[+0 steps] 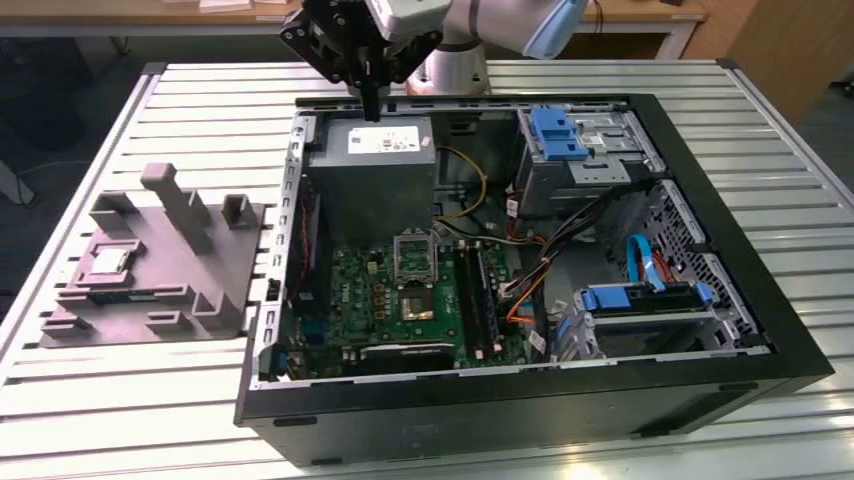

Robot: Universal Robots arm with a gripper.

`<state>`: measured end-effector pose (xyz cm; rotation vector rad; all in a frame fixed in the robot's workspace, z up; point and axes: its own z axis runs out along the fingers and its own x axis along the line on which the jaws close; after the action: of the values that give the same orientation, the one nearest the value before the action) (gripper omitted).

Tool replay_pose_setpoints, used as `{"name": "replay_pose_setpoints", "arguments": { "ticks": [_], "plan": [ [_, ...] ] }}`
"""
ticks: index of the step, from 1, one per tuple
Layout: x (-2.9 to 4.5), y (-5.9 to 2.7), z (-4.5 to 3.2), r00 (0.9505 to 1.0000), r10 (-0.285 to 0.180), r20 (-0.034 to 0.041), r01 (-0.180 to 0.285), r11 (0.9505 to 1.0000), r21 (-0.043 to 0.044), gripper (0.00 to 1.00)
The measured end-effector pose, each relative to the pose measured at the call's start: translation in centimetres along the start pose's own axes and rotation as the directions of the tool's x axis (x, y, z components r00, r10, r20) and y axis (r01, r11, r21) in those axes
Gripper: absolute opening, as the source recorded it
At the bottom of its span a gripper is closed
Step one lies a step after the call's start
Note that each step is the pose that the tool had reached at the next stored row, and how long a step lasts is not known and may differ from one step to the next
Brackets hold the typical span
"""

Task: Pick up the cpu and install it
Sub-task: 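Reach for the cpu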

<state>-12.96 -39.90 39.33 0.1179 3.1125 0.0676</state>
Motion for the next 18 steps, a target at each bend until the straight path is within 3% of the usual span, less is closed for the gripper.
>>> {"name": "replay_pose_setpoints", "arguments": {
  "ticks": [18],
  "plan": [
    [2.01, -0.15, -0.05, 1.0000, 0.000, 0.0001, 0.000, 1.0000, -0.0001, 0.11]
  ]
}}
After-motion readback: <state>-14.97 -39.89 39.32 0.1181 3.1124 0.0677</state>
